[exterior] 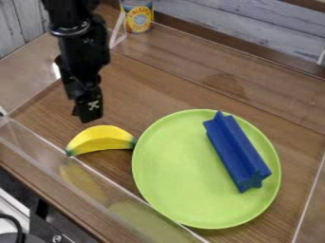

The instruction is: Put the banana in the green plate

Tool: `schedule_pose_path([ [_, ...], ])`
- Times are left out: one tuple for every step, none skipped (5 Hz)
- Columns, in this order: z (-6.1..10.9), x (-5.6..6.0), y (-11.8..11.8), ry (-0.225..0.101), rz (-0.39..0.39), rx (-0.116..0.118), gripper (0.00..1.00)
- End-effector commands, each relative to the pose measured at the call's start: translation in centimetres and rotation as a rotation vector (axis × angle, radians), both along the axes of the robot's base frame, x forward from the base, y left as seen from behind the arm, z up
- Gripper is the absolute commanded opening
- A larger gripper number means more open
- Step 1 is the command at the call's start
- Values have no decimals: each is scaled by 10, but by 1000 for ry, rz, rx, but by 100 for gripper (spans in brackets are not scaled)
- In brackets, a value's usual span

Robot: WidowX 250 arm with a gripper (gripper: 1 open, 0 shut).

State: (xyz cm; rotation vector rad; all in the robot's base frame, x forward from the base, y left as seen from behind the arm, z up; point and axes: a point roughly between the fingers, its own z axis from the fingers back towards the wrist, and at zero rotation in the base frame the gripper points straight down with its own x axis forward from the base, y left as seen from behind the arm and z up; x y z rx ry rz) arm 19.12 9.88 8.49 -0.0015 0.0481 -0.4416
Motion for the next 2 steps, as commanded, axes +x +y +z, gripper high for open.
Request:
schedule_pose_path([
  [-5,2,5,-35,18,3,100],
  [-18,2,7,-41,23,-3,100],
])
